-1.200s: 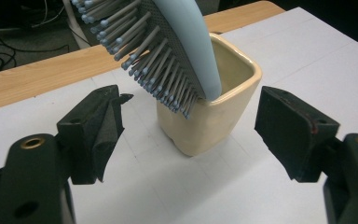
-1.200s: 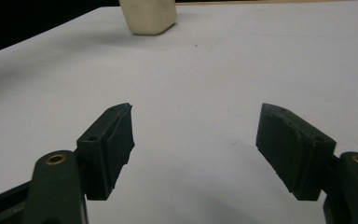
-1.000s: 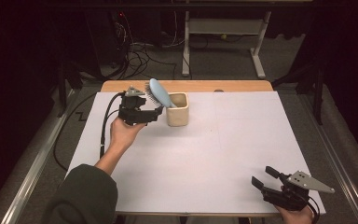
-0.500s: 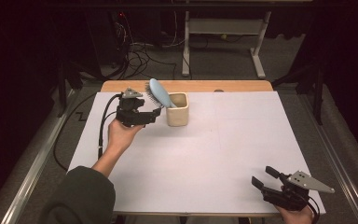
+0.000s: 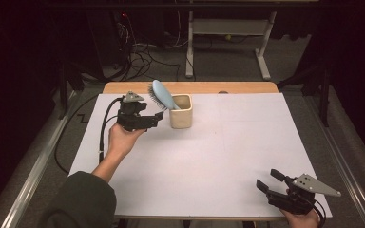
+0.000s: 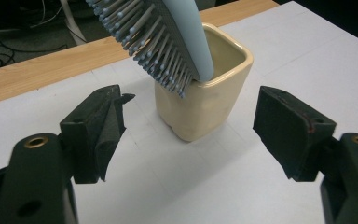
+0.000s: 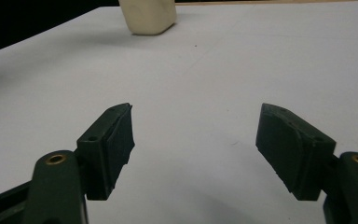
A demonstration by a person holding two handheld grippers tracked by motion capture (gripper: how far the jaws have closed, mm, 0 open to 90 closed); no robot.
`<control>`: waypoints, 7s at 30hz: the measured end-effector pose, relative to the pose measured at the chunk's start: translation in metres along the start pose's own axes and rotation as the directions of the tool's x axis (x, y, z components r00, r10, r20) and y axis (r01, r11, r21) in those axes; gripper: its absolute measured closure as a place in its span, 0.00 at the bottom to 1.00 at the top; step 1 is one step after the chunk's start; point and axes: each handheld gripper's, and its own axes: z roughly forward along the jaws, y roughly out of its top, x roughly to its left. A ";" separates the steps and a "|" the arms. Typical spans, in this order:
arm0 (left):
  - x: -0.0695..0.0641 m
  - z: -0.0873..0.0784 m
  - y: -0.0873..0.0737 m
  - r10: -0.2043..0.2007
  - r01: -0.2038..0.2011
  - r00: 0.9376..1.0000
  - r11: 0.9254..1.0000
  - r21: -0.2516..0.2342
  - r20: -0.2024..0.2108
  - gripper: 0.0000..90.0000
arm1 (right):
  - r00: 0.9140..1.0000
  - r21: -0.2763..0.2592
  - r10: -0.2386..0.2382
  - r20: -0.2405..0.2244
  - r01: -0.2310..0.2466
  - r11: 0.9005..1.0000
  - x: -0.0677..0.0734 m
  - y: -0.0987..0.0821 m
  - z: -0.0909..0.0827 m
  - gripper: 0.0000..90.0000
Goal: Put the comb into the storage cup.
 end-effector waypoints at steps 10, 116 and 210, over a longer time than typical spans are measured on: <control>0.001 -0.006 -0.005 0.001 -0.001 1.000 1.000 0.002 0.003 0.28 | 1.000 0.002 0.006 0.003 -0.006 1.000 0.000 0.000 -0.001 0.31; 0.011 -0.066 -0.071 -0.063 0.065 0.997 0.996 -0.062 0.032 0.28 | 1.000 0.007 0.006 0.007 -0.006 1.000 0.000 -0.001 0.000 0.31; 0.018 -0.090 -0.141 -0.127 0.130 0.991 0.988 -0.086 0.038 0.30 | 1.000 0.009 0.012 0.016 -0.013 1.000 -0.001 -0.001 0.000 0.31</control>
